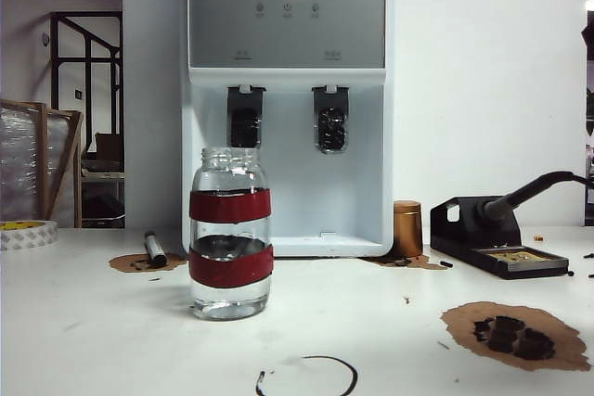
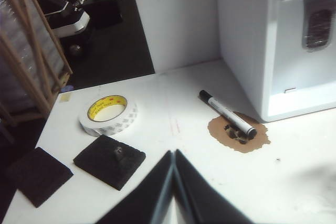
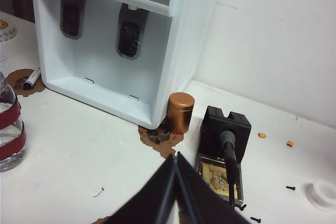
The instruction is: Pick up the water bottle with two loops of red belts, then reach the front water dispenser and gently press the gray-black baffle horizontally to get a little water.
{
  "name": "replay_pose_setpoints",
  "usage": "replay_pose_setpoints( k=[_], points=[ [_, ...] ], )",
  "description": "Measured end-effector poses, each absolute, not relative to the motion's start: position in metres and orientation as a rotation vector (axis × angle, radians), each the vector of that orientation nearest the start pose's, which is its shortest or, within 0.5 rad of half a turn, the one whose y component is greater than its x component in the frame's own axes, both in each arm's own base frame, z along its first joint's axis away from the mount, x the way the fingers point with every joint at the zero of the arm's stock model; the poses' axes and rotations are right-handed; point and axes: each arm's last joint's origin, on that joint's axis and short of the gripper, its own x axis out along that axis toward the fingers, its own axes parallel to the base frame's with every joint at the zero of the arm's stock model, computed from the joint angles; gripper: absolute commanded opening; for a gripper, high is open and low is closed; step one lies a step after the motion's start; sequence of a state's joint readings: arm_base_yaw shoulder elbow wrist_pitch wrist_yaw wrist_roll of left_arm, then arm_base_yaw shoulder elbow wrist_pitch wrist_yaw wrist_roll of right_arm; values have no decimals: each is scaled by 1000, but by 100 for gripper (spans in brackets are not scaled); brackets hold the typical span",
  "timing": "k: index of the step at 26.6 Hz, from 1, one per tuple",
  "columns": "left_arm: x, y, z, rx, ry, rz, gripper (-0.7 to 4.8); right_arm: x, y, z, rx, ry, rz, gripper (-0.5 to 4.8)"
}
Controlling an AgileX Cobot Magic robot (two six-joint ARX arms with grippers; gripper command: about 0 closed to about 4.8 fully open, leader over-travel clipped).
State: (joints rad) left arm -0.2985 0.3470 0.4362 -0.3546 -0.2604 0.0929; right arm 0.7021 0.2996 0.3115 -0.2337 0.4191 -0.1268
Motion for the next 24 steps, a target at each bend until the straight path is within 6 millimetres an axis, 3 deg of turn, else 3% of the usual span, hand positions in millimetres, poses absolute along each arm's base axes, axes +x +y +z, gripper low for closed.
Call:
replay_pose_setpoints(
  k=[9, 24],
  points=[
    [102, -24, 259, 140, 155, -39, -5, 88, 59, 230, -207, 111, 291, -1],
    [102, -24, 260, 140, 153, -39, -5, 88, 59, 233, -190, 83, 289, -1]
  ],
)
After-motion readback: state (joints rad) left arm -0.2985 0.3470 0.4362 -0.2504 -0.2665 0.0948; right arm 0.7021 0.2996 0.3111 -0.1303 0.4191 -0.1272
